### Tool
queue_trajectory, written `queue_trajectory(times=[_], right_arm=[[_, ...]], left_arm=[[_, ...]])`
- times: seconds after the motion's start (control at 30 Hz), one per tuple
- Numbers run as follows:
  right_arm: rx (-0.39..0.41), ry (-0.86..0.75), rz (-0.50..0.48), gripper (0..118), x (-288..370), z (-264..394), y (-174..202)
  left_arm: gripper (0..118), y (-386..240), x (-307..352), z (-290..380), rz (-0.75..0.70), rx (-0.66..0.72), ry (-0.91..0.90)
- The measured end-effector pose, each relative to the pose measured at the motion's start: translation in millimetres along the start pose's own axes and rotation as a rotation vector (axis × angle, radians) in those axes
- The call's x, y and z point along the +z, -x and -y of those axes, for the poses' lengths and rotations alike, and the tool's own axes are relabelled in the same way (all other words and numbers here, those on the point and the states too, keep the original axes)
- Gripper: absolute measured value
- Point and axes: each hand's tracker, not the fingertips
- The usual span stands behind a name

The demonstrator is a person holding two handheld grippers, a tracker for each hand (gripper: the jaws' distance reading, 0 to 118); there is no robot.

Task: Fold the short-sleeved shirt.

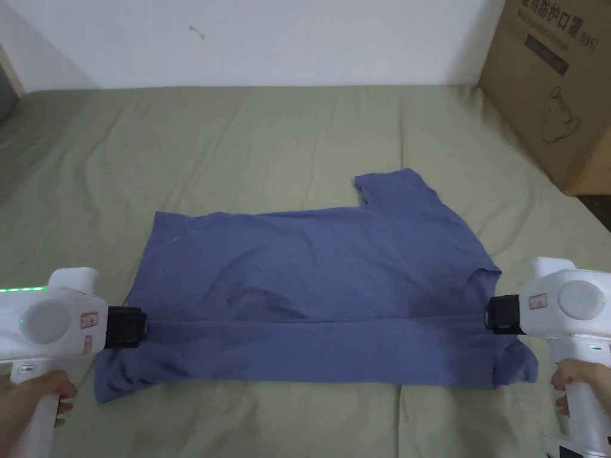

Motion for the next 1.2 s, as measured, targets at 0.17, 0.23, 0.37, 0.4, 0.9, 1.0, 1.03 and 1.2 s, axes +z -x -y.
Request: queue_trajectory(times=[0.17,0.23,0.37,0.4,0.9,1.0,1.03,1.2], right_arm=[[-0.006,-0.069,-0.043,9,39.2,18.8,-3.5],[-0.012,-0.078,-0.040,0,45.3,30.2,-3.7],[0.000,-0.029,-0.069,0,42.6,53.4,-1.2],[0.001,-0.026,-0.070,0,41.4,58.2,-0.9],[-0.076,0.000,-0.069,25,30.2,78.9,-5.7],[-0.090,-0.002,-0.064,97,21.9,70.1,-7.1],[-0.104,-0.019,-0.065,97,19.0,65.8,-7.8],[-0.118,0.030,-0.029,54,-25.5,48.4,-8.8]], left_arm=[[0,10.5,35.1,34.7,0.051,0.056,-0.027],[0,10.8,38.8,53.2,0.065,0.071,-0.019],[1,3.4,36.9,77.3,0.050,0.096,-0.028],[12,7.3,31.9,73.4,0.030,0.121,-0.046],[5,1.6,-14.5,49.6,0.051,0.168,0.051],[5,-6.4,-8.5,45.7,0.016,0.097,0.046],[5,-9.1,-6.9,44.5,0.011,0.088,0.044],[5,-6.3,-2.6,42.1,0.022,0.086,0.038]])
